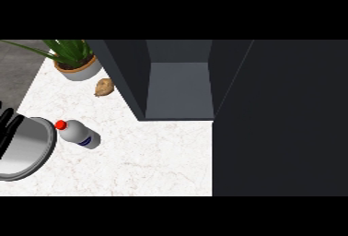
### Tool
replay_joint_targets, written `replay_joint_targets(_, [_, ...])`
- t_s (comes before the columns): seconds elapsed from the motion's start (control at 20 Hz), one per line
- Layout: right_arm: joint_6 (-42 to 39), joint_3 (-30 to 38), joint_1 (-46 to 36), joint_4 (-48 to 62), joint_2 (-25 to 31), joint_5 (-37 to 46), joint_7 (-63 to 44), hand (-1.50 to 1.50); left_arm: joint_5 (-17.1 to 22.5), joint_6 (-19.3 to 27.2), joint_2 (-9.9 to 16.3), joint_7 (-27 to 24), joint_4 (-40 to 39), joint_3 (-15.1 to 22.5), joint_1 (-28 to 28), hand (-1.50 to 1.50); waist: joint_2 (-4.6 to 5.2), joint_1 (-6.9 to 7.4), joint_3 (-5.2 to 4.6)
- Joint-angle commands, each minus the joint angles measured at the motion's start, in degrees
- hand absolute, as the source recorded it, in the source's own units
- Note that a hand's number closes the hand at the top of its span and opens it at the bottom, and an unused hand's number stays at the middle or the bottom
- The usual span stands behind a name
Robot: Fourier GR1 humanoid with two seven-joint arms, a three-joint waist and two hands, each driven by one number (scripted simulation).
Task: Pick up the bottled water, place it into the cabinet and close the cabinet
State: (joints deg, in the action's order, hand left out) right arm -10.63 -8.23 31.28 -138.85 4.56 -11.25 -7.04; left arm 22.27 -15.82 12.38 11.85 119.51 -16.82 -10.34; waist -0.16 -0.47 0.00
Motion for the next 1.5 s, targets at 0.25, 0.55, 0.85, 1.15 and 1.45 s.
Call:
replay_joint_targets(0.25, [-4.1, 1.0, 12.2, -9.1, 1.8, -1.9, 3.7, -1.5, -6.1, -1.6, -0.7, -10.2, -15.0, -3.7, 2.6, -1.5, 0.01, -0.95, -0.05])
replay_joint_targets(0.55, [-6.3, 2.0, 13.8, -8.2, 1.6, -3.2, 7.3, -1.5, -11.0, -1.3, -1.0, -15.4, -24.8, -2.6, 6.2, -1.5, 0.05, -0.78, -0.03])
replay_joint_targets(0.85, [-6.1, -2.4, 17.3, -10.5, 0.7, 0.8, 7.9, -1.5, -17.6, -1.1, -2.1, -26.7, -40.8, -1.2, 9.7, -1.5, 0.16, -1.29, -0.13])
replay_joint_targets(1.15, [-6.8, -0.1, 18.3, -9.5, 1.5, -1.5, 9.4, -1.5, -19.0, -0.3, -1.8, -36.0, -56.4, -3.1, 15.2, -1.5, 0.35, -1.27, -0.16])
replay_joint_targets(1.45, [-9.0, 1.1, 21.5, -12.1, 3.4, -2.4, 10.6, -1.5, -20.3, 0.4, 1.3, -44.2, -67.7, -5.7, 18.2, -1.5, 0.3, -0.93, -0.14])
